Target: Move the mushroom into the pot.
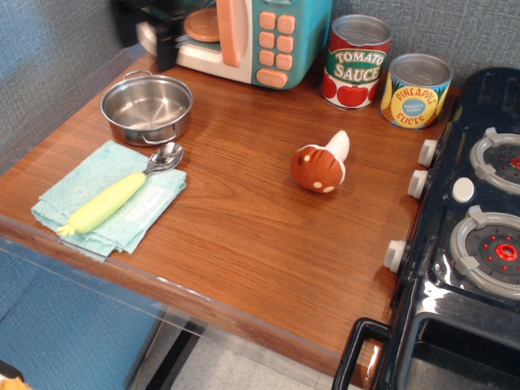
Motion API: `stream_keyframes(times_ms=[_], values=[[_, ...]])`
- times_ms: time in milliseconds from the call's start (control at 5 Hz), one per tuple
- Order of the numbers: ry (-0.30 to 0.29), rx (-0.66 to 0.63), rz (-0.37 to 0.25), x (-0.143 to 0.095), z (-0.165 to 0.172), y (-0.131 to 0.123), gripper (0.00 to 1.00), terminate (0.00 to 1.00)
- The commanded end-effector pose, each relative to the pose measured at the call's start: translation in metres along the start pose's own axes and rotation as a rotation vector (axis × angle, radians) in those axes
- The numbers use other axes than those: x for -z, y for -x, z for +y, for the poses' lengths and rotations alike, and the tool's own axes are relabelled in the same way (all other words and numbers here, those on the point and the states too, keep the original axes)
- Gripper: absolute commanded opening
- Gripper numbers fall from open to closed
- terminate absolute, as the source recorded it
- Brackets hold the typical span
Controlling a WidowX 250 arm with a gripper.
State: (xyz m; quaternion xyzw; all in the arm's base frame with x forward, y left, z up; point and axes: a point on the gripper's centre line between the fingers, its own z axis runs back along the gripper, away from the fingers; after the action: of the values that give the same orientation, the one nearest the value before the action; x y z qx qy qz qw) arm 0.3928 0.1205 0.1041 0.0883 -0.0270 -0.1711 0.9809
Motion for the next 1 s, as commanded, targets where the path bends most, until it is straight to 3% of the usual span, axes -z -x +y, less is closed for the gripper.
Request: stream_keyframes(times_ms=[0,400,600,800], values=[[0.081,0.126,-0.096,-0.026,-0.08,-0.058,1.0,0.0],[0.114,0.086,-0.092,-0.025,-0.155,-0.076,1.0,0.0],[0.093,0.093,-0.068,-0.02,-0.18,-0.085,1.0,0.0],[0.088,0.085,-0.023,-0.007,-0.184,-0.088,1.0,0.0]])
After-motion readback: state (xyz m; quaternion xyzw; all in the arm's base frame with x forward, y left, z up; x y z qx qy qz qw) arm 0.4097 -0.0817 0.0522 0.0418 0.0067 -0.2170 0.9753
